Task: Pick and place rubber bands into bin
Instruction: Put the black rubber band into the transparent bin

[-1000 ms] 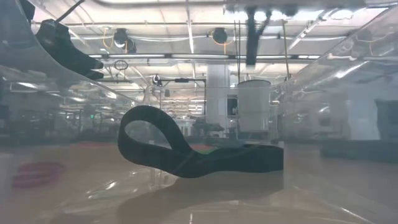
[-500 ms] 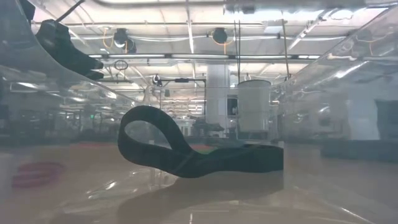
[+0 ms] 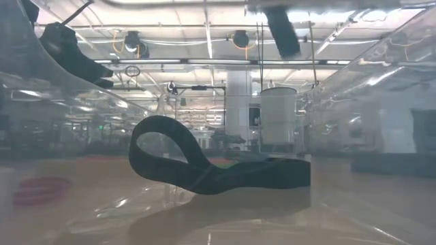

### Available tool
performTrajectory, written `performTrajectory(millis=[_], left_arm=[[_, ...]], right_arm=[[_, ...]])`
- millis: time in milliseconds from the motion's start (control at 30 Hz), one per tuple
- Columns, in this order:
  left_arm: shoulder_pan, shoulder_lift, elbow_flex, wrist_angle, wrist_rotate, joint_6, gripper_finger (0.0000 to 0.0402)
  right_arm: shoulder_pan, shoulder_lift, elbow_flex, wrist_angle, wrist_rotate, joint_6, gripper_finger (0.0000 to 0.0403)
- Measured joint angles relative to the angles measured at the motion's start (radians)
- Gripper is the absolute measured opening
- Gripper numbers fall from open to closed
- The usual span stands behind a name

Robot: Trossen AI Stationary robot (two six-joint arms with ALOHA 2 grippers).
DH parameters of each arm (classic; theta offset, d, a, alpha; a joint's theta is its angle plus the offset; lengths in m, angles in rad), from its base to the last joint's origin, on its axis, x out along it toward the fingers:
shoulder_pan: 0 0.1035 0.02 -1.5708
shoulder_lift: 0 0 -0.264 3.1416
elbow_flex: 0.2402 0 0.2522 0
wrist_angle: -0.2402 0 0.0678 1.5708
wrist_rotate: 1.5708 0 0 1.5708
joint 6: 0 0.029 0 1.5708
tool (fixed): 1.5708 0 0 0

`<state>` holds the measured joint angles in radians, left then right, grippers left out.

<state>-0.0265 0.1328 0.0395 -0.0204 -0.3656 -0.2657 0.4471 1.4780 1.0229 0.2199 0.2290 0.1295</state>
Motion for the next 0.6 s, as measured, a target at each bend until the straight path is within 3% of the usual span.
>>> performTrajectory(millis=[600], left_arm=[[0.000, 0.000, 0.000, -0.004, 0.000, 0.001, 0.0209]], right_arm=[[0.034, 0.227, 0.000, -0.022, -0.025, 0.076, 0.0000]])
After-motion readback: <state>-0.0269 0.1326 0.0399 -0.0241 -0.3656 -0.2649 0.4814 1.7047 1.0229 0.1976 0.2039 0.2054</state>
